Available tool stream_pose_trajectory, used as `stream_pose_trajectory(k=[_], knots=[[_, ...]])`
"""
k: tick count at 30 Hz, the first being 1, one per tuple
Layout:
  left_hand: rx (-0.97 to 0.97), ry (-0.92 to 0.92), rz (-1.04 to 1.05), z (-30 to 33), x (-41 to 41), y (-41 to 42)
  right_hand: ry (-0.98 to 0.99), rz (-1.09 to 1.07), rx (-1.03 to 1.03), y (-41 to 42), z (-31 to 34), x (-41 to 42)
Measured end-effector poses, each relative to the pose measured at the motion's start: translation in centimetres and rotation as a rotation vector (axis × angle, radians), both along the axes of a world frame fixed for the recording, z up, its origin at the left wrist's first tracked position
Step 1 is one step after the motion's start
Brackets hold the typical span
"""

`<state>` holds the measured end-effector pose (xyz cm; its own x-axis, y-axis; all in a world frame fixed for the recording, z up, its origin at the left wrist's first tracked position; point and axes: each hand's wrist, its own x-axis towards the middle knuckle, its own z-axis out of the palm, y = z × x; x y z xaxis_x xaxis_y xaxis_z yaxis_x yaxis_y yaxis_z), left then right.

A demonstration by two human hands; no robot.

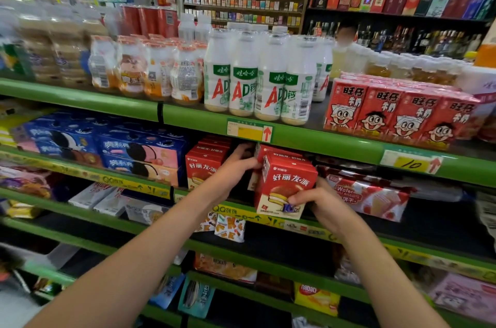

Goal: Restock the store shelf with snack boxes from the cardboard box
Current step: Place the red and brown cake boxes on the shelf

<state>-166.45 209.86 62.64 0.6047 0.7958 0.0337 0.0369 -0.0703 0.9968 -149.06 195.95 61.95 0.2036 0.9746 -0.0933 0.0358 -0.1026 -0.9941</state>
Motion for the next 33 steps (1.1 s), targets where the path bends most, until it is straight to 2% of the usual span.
stream_pose_trajectory(k=[10, 13, 16, 22, 33], knots=[[-0.128, -0.086, -0.018, -2.7, -3.5, -2.1, 0.185, -0.109, 0.044, -3.1, -1.5, 0.3], [-0.262, -0.150, 0.024, -3.1, -4.3, -2.4, 0.255, -0.220, 0.105, -3.5, -2.1, 0.5], [-0.355, -0.198, 0.030, -3.2, -4.6, -2.6, 0.242, -0.284, 0.144, -3.4, -2.4, 0.3], [-0.335, -0.220, 0.035, -2.6, -4.0, -3.6, 0.202, -0.280, 0.135, -3.0, -2.4, -1.2], [-0.363, -0.241, 0.027, -2.6, -3.6, -3.7, 0.247, -0.234, 0.101, -2.8, -2.8, -1.0]])
